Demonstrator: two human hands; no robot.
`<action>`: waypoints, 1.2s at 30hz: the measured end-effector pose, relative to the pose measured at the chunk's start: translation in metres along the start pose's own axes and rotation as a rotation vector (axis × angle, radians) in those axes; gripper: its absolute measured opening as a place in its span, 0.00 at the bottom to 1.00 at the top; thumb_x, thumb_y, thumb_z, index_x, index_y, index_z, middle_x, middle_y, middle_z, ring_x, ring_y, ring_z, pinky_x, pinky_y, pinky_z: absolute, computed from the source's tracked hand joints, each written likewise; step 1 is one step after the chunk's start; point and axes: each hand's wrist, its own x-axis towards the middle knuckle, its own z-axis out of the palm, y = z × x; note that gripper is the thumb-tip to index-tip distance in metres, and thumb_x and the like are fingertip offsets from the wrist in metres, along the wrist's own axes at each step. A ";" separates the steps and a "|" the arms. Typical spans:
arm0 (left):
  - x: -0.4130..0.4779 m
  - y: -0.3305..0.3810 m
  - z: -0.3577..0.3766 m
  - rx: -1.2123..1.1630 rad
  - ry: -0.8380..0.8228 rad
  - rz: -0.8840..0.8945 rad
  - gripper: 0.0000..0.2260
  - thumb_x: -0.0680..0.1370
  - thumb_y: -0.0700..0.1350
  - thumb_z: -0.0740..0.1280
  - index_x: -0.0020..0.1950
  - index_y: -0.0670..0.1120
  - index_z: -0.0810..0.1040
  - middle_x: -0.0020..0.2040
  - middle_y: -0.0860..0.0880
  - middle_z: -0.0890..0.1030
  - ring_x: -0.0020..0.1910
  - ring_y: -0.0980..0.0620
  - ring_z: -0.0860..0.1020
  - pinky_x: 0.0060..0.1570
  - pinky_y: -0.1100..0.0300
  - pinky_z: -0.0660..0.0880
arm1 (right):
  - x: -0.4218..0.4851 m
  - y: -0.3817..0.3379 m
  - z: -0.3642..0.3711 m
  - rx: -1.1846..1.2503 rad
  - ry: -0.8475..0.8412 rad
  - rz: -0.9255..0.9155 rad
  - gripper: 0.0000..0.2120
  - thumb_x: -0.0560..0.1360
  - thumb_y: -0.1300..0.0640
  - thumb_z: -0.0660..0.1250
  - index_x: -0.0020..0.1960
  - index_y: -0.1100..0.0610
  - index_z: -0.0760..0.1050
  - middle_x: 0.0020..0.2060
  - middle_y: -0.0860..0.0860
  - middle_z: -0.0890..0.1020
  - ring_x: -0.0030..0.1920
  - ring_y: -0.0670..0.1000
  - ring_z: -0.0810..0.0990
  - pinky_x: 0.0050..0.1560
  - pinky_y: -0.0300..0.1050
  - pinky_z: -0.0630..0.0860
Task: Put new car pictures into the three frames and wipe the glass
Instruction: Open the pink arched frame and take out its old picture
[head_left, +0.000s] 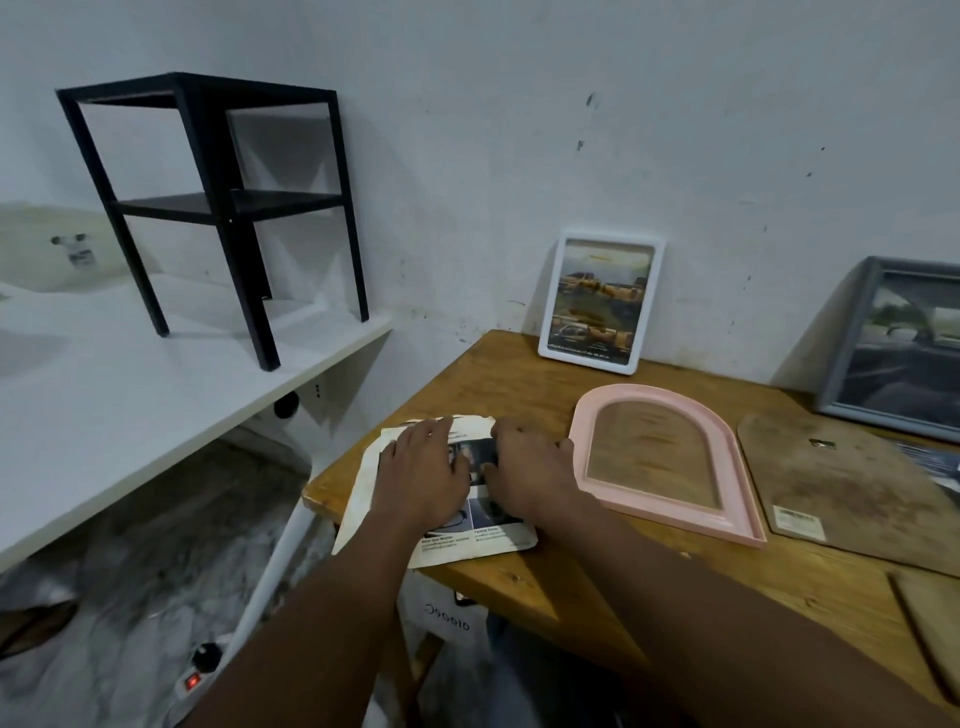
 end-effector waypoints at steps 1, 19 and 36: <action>0.000 0.000 0.000 -0.026 0.011 0.001 0.25 0.83 0.55 0.60 0.79 0.49 0.66 0.77 0.47 0.70 0.75 0.44 0.68 0.73 0.42 0.65 | -0.001 -0.002 0.002 0.015 0.015 0.005 0.25 0.76 0.52 0.69 0.70 0.52 0.66 0.66 0.54 0.76 0.65 0.58 0.74 0.68 0.60 0.64; 0.002 0.009 -0.007 -0.205 0.093 -0.040 0.21 0.83 0.47 0.63 0.76 0.48 0.68 0.74 0.46 0.73 0.69 0.44 0.74 0.68 0.44 0.73 | 0.001 -0.002 0.004 0.324 0.250 0.000 0.20 0.75 0.61 0.72 0.65 0.50 0.72 0.61 0.52 0.78 0.58 0.52 0.78 0.56 0.50 0.80; -0.001 -0.007 -0.026 -0.066 0.042 0.013 0.22 0.83 0.49 0.62 0.77 0.49 0.67 0.75 0.47 0.72 0.70 0.46 0.72 0.66 0.48 0.71 | 0.005 -0.006 0.000 0.724 0.109 0.055 0.07 0.80 0.55 0.66 0.58 0.49 0.73 0.45 0.50 0.81 0.39 0.44 0.78 0.33 0.35 0.71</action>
